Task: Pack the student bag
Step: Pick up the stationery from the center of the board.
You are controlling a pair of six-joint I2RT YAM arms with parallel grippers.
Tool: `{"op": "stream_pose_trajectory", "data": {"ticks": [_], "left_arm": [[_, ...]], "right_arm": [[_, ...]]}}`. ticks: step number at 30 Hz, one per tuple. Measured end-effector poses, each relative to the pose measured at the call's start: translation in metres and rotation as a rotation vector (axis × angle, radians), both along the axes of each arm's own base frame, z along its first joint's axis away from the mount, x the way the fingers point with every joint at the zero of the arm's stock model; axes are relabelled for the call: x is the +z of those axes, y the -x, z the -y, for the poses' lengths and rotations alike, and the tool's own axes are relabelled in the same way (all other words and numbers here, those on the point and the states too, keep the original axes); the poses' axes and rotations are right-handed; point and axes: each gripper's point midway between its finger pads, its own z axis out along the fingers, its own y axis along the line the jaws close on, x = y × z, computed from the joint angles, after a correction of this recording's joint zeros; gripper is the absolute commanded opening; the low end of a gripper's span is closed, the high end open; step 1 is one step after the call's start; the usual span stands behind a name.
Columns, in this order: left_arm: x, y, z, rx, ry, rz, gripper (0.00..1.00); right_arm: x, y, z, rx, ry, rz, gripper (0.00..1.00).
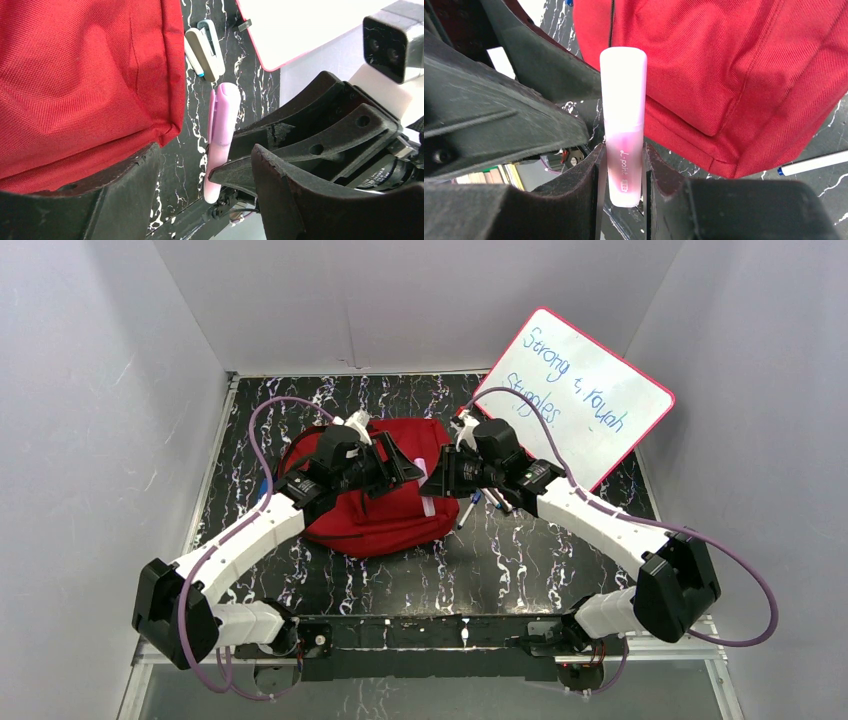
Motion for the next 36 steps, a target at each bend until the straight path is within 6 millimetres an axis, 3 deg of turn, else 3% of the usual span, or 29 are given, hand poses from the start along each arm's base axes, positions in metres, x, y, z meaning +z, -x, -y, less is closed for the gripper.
{"op": "stream_pose_trajectory", "data": {"ticks": [5, 14, 23, 26, 31, 36], "left_arm": [[-0.007, 0.001, 0.004, 0.001, -0.013, -0.017, 0.6], [-0.014, -0.001, 0.007, 0.015, -0.018, -0.037, 0.42], [-0.012, -0.003, 0.016, 0.019, 0.02, -0.044, 0.09], [-0.018, -0.004, 0.015, 0.028, 0.016, -0.053, 0.02], [-0.02, -0.006, 0.013, 0.043, 0.011, -0.052, 0.01], [-0.021, -0.01, 0.008, 0.071, -0.007, -0.046, 0.01]], "right_arm": [[0.004, -0.002, -0.007, 0.01, -0.013, 0.007, 0.11], [0.006, 0.0, -0.011, 0.023, -0.019, 0.008, 0.11], [-0.002, -0.006, -0.012, 0.005, 0.006, 0.021, 0.16], [-0.007, -0.009, -0.013, 0.007, 0.022, 0.02, 0.27], [-0.009, -0.011, -0.014, 0.008, 0.034, 0.026, 0.62], [-0.012, -0.017, -0.008, -0.024, 0.069, 0.045, 0.8]]}}
